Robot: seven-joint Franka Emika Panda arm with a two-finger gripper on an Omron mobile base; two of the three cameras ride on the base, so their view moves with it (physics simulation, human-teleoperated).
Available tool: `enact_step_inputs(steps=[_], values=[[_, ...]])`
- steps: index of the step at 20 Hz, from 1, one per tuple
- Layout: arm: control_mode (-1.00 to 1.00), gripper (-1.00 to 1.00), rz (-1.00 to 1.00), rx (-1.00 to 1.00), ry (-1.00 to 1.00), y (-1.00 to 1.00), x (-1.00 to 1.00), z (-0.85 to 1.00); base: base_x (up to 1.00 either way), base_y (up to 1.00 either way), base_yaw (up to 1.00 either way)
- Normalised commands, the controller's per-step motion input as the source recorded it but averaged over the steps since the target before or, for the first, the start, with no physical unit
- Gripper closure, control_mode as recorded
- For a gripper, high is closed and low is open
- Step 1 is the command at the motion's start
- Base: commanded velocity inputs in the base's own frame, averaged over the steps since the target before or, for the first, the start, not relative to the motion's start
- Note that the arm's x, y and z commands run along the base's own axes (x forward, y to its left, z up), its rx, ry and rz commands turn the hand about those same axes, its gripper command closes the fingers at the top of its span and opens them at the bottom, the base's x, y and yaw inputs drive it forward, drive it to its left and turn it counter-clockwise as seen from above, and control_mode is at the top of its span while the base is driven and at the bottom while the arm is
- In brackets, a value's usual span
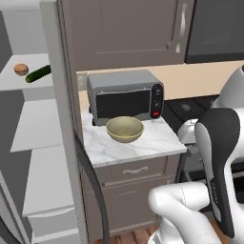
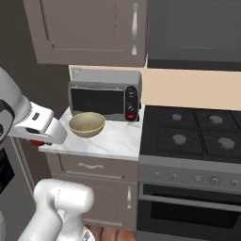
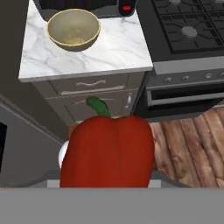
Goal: Take the cucumber, bell pepper, and tangerine from the freezer and place them in the bowl on the counter.
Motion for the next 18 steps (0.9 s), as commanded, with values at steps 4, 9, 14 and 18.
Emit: enact_step_inputs(steps=[4,9,14,18], values=[[1.00,1.00,0.00,0.00,0.00,0.00,0.00,0.00,0.53,-0.38,0.04],[1.00,1.00,0.00,0.00,0.00,0.00,0.00,0.00,0.55,-0.28,0.04],[1.00,1.00,0.00,0.00,0.00,0.00,0.00,0.00,0.46,-0.01,0.01],[1.00,1.00,0.00,0.00,0.00,0.00,0.00,0.00,0.48,0.01,0.00]])
